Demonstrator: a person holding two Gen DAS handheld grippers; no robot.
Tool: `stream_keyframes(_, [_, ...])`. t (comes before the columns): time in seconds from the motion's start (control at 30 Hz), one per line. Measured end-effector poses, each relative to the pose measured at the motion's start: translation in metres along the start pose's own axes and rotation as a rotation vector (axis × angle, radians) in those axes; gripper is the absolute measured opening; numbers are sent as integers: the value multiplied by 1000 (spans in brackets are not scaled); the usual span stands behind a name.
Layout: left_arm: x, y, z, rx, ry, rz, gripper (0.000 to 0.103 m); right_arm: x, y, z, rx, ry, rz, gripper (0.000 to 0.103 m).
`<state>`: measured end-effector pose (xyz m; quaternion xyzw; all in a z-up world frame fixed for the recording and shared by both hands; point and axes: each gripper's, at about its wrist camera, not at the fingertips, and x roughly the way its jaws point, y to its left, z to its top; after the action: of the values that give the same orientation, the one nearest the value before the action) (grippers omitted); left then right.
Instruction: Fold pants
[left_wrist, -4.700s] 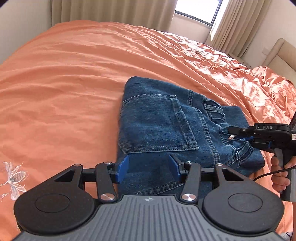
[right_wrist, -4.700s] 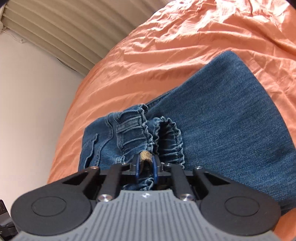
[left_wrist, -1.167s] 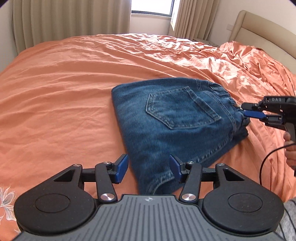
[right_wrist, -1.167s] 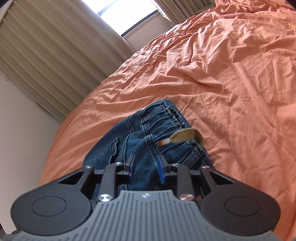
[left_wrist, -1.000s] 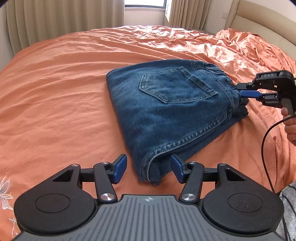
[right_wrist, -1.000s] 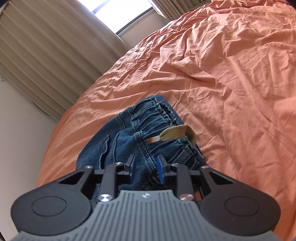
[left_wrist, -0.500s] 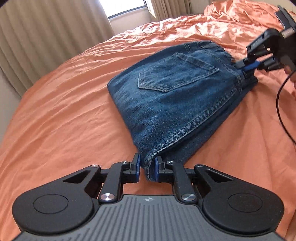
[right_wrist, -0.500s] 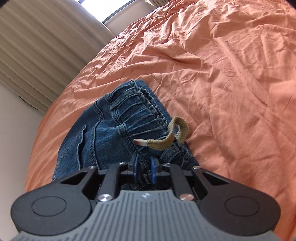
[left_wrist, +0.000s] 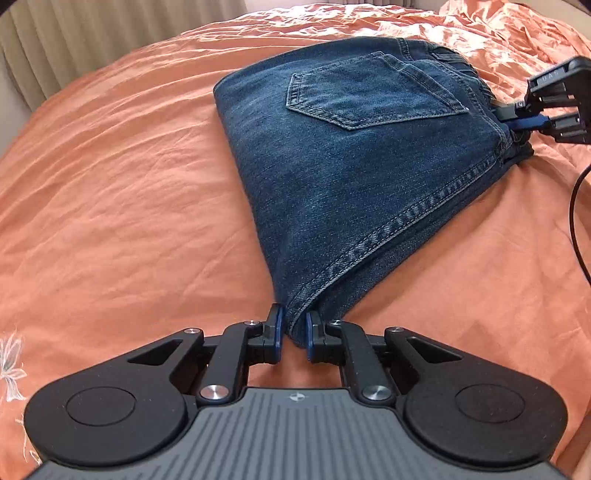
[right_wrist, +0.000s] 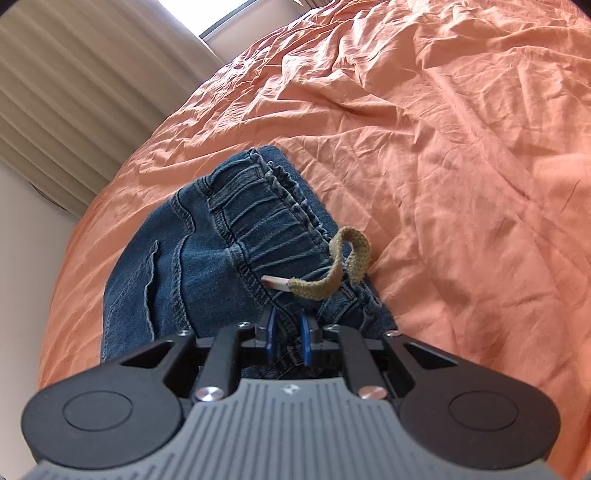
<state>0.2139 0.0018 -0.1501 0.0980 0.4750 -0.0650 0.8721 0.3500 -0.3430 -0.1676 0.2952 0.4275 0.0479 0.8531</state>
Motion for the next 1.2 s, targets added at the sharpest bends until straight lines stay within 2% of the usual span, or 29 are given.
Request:
stream_keyframes(0.23, [-5,10,-3,-73,58,-37,13,-13,-11,-7,69,14,20,6])
stream_keyframes(0.3, [-8,13,-7,-72,81,-24,12,-18,-14,-9,78,16,18,0])
stream_keyframes(0.37, [-15,19,-11,-91,75,-24,13,-23,-13,-11,68,14,10,1])
stream_keyframes(0.4, [-20,23,-12,-116,67,-32,13,-26,-11,-13,60,15,-15,6])
stream_keyframes(0.43, [-25,28,-13,-141,56,-42,14,-30,-10,-15,44,13,-45,18])
stream_keyframes(0.47, [-33,33,-13,-166,37,-52,16,-34,-11,-15,33,6,-50,19])
stream_keyframes(0.53, [-45,44,-11,-211,0,-72,17,-49,-15,-15,40,-26,-10,19])
stream_keyframes(0.57, [-51,49,-8,-235,-18,-85,21,-56,-16,-15,36,-39,12,20])
stream_keyframes(0.63, [-59,59,-1,-282,-48,-106,26,-68,-17,-12,21,-61,44,33])
stream_keyframes(0.77, [-63,74,25,-360,-91,-146,36,-82,-12,1,-49,-81,77,43])
stream_keyframes(0.8, [-62,76,33,-363,-100,-142,38,-83,-9,6,-69,-74,82,54])
stream_keyframes(0.87, [-56,76,49,-361,-111,-119,42,-82,-5,14,-108,-57,98,62])
stream_keyframes(1.03, [-35,77,81,-364,-94,-103,56,-69,11,32,-233,21,118,65])
stream_keyframes(1.2, [-13,82,102,-353,-89,-106,66,-47,17,58,-271,79,120,66])
